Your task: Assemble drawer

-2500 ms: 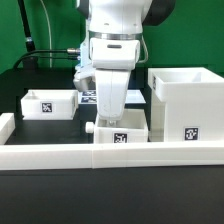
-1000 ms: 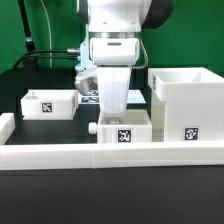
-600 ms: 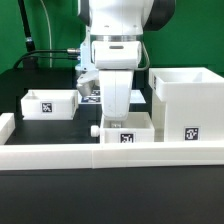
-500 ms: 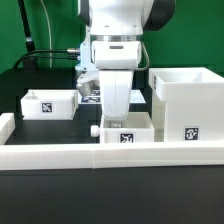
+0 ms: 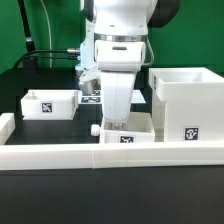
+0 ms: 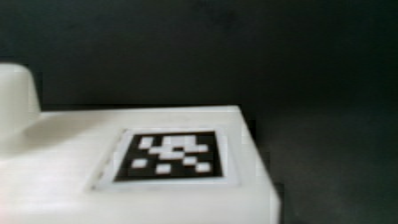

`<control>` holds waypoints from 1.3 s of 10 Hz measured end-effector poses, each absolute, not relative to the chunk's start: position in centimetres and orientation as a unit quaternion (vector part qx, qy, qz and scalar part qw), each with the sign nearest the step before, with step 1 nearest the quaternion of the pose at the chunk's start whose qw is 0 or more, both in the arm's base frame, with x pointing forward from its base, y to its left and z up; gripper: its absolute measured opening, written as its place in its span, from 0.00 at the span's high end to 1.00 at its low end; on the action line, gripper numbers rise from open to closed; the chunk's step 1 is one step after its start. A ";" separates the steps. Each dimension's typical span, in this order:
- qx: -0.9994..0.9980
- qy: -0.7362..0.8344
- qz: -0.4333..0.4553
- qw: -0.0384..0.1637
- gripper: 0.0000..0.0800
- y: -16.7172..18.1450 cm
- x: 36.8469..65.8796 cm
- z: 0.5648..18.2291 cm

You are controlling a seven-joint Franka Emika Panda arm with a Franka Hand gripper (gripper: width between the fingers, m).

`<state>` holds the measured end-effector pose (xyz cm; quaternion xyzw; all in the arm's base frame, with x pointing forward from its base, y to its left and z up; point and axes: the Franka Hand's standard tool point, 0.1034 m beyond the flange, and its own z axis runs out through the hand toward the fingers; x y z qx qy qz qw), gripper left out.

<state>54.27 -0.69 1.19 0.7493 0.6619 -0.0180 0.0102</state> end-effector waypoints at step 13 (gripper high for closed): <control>0.730 0.683 -0.005 0.018 0.95 -1.4 54.2 1.9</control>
Offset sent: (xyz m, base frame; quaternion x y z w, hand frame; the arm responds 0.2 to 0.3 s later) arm 0.0000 0.0000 0.0000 0.0000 0.0000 0.0000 1.0000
